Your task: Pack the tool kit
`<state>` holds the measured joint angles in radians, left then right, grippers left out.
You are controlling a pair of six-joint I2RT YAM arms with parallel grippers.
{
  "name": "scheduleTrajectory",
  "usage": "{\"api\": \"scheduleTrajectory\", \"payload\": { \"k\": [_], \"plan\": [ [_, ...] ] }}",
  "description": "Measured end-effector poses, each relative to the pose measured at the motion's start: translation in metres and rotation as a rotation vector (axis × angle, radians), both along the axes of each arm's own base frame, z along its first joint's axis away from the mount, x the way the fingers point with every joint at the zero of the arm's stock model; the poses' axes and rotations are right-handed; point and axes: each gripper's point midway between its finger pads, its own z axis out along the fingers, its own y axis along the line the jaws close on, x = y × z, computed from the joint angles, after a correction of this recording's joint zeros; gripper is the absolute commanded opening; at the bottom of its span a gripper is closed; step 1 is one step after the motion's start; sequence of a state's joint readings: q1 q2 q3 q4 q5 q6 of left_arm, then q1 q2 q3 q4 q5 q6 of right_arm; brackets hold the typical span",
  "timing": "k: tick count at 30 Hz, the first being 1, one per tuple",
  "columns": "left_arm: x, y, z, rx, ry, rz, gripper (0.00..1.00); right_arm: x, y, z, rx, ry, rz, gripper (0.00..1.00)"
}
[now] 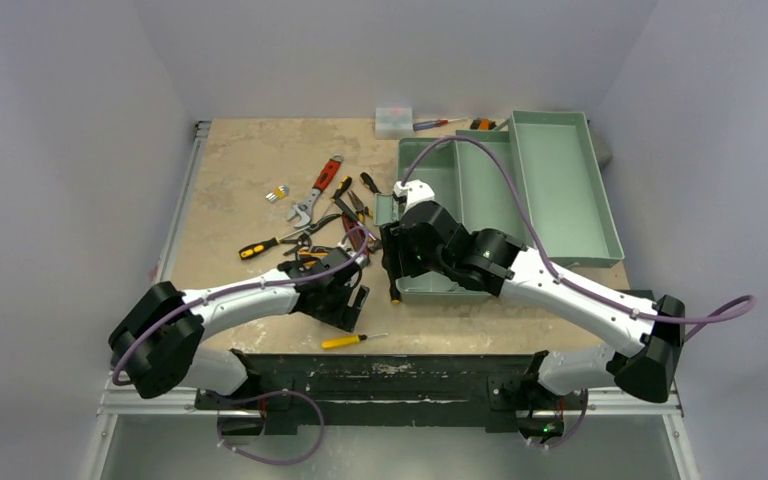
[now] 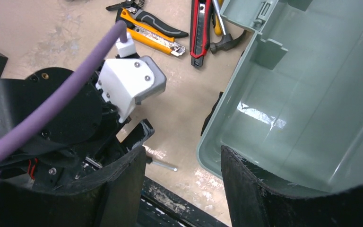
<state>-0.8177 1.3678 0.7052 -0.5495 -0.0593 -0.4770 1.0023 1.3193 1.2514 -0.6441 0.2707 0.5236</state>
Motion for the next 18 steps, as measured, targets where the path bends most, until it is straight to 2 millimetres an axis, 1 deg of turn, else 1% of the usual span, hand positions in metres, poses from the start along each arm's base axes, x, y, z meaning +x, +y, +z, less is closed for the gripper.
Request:
{"api": "scheduleTrajectory", "payload": {
  "k": [3,6,10,12,14,15,18],
  "plan": [
    [-0.008,-0.002,-0.001,0.002,0.018,-0.026,0.79,-0.002,-0.003,0.003,0.009,-0.006,0.000,0.58],
    [-0.007,-0.002,0.006,-0.005,-0.005,-0.027,0.80,-0.003,-0.005,0.006,0.018,-0.012,0.001,0.58],
    [0.002,-0.002,0.029,-0.052,-0.095,-0.002,0.81,-0.005,-0.004,0.006,0.016,-0.009,0.017,0.56],
    [0.006,0.001,0.042,-0.072,-0.142,0.025,0.83,-0.010,0.000,0.003,0.023,0.008,0.048,0.55],
    [0.009,0.006,0.055,-0.096,-0.190,0.077,0.84,-0.021,0.007,-0.006,0.021,0.025,0.104,0.54],
    [0.011,0.010,0.062,-0.107,-0.211,0.108,0.84,-0.030,0.011,-0.013,0.009,0.034,0.141,0.54],
    [0.017,0.021,0.077,-0.161,-0.243,0.217,0.84,-0.065,0.026,-0.044,-0.065,0.075,0.281,0.49]
  ]
}}
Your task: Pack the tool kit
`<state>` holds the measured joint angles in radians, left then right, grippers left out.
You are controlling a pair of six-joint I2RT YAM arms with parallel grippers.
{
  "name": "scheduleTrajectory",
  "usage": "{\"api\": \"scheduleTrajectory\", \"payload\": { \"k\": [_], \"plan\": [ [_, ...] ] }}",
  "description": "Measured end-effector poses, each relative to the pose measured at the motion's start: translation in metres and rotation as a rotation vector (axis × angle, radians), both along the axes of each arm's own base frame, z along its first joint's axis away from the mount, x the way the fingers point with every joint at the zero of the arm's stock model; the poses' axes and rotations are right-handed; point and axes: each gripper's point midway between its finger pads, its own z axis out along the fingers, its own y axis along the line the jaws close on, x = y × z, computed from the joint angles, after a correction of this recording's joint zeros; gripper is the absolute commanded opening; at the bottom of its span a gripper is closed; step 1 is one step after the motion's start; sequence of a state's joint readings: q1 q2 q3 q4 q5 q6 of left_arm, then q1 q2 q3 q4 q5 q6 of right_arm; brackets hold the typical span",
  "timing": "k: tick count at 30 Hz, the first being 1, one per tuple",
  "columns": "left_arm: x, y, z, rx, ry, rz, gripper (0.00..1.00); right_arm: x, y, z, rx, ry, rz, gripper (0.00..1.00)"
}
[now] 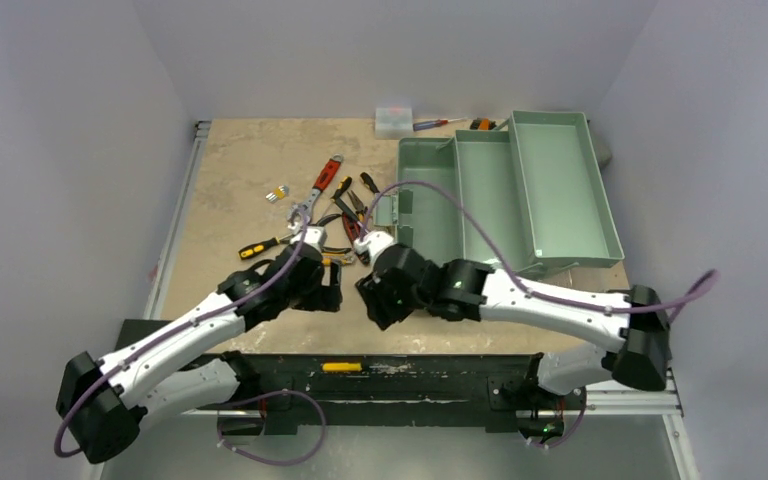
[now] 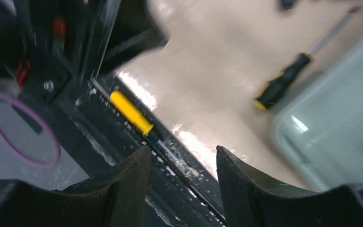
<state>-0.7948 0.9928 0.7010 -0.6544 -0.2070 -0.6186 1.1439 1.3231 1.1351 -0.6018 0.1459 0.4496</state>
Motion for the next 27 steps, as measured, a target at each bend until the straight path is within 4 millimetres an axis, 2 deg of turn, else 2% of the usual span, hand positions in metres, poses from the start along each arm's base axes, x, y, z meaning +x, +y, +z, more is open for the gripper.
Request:
{"api": "scheduleTrajectory", "payload": {
  "k": [4,8,10,15,22,24,27],
  "plan": [
    [0.010,0.028,0.004,-0.095,-0.009,0.180,0.84,-0.043,0.030,-0.051,-0.140,0.017,0.186,0.41],
    [0.010,0.054,0.008,-0.183,-0.013,0.334,0.87,-0.071,0.043,-0.099,-0.258,0.031,0.296,0.39],
    [0.012,0.067,0.014,-0.222,-0.022,0.415,0.88,-0.077,0.049,-0.111,-0.274,0.035,0.325,0.39],
    [0.012,0.084,0.018,-0.276,-0.008,0.536,0.89,-0.072,0.061,-0.115,-0.250,0.011,0.316,0.41],
    [0.018,0.082,0.029,-0.306,0.018,0.558,0.89,-0.042,0.070,-0.107,-0.284,-0.046,0.092,0.57],
    [0.022,0.082,0.030,-0.310,0.024,0.572,0.89,-0.032,0.067,-0.106,-0.287,-0.048,0.013,0.60],
    [0.023,0.082,0.032,-0.322,0.025,0.589,0.89,-0.010,0.053,-0.108,-0.298,-0.033,-0.113,0.64]
  ]
}}
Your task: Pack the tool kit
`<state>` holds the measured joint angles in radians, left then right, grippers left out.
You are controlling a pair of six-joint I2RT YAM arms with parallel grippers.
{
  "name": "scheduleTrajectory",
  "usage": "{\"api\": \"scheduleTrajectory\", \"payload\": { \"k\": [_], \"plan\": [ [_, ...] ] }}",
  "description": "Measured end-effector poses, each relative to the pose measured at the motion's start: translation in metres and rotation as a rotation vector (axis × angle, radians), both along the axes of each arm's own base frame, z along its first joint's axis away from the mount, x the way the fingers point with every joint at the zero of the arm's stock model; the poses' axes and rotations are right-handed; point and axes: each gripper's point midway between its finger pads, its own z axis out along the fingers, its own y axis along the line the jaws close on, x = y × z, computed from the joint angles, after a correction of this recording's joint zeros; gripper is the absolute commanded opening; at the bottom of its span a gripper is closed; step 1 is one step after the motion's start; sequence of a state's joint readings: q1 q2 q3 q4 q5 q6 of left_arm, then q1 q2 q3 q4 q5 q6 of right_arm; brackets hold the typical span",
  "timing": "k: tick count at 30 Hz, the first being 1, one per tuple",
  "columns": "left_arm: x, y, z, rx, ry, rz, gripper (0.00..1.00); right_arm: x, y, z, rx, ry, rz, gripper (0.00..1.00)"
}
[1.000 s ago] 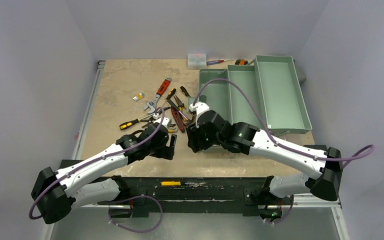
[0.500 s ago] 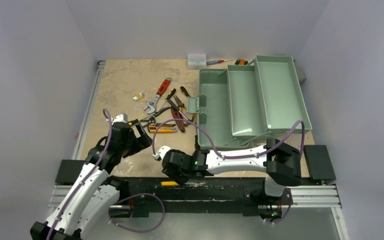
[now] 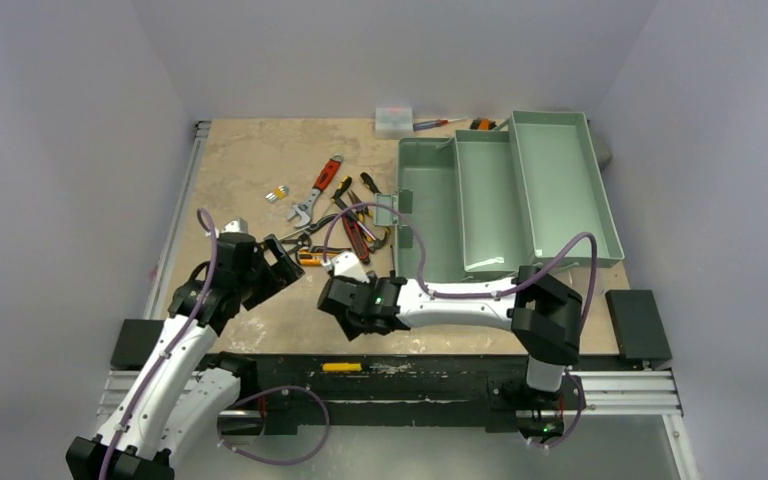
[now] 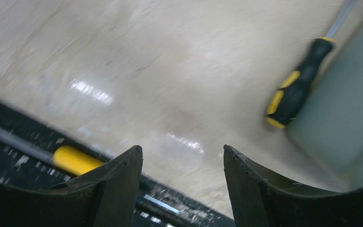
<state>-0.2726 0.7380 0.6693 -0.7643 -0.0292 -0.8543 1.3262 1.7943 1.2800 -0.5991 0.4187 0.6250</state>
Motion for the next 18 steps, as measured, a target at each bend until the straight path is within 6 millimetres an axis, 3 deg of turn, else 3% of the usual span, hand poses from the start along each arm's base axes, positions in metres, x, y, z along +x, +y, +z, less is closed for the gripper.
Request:
{"api": "scheduleTrajectory", "payload": {
  "k": [5,11,18],
  "plan": [
    [0.002,0.000,0.001,-0.004,-0.008,0.003,0.89,0.046,-0.038,-0.009,-0.019,-0.007,-0.201,0.66],
    [0.005,-0.002,0.004,-0.016,-0.025,-0.001,0.89,0.072,-0.066,-0.014,0.010,0.021,-0.309,0.66],
    [0.006,-0.004,0.003,-0.023,-0.034,-0.007,0.89,0.081,-0.067,-0.016,0.008,0.029,-0.353,0.61]
  ]
}}
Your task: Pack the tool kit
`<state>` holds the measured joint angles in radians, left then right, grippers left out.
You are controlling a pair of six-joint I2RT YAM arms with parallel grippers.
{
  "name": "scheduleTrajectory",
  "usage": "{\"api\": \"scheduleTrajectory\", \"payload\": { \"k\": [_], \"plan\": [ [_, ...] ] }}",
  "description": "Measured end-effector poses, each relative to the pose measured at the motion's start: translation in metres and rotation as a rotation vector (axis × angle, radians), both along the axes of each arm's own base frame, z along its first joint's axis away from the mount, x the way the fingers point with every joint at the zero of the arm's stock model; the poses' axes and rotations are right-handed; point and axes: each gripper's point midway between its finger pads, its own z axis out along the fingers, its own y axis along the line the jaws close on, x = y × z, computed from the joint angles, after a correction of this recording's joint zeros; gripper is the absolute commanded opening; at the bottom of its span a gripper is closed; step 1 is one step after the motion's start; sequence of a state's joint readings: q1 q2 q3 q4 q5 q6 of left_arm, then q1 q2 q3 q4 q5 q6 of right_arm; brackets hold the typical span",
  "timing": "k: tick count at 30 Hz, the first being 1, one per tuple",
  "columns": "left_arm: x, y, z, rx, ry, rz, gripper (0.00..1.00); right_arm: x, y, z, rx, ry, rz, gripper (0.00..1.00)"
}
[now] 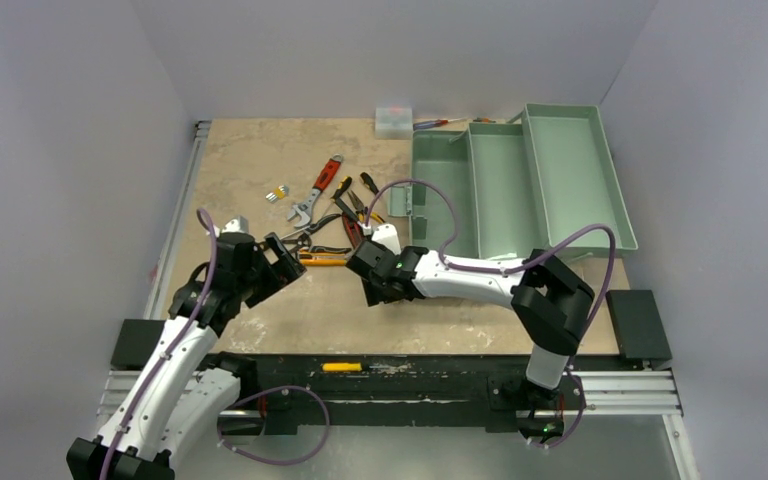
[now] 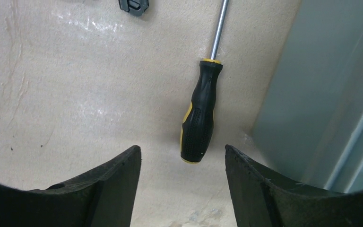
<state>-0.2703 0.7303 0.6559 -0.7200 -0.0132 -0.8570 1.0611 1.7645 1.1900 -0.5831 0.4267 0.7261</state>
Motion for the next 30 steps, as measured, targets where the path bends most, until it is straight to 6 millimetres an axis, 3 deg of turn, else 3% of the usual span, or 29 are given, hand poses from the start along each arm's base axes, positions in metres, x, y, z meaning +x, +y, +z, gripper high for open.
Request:
{"api": "scheduleTrajectory", "payload": {
  "k": [3,10,12,16,20,24,30],
  "plan": [
    [0.000,0.000,0.001,-0.003,-0.005,-0.002,0.89,0.003,0.003,-0.004,-0.009,-0.001,-0.020,0.55],
    [-0.002,-0.003,-0.006,-0.012,0.004,-0.013,0.89,0.005,0.002,-0.033,0.001,0.021,-0.104,0.46],
    [-0.004,-0.003,-0.010,-0.014,0.014,-0.016,0.89,0.006,0.003,-0.034,0.022,0.023,-0.119,0.36],
    [-0.004,-0.005,-0.013,-0.017,0.022,-0.022,0.88,0.007,0.004,-0.033,0.036,0.017,-0.123,0.01],
    [-0.004,-0.005,-0.014,-0.017,0.022,-0.023,0.88,0.005,0.002,-0.026,0.031,0.015,-0.102,0.00],
    [-0.002,-0.007,-0.013,-0.028,-0.003,-0.032,0.85,0.001,0.009,0.004,0.078,-0.014,-0.035,0.00],
    [-0.003,-0.024,-0.015,-0.085,-0.036,-0.137,0.82,-0.014,0.031,0.089,0.274,-0.081,0.135,0.00]
  ]
}}
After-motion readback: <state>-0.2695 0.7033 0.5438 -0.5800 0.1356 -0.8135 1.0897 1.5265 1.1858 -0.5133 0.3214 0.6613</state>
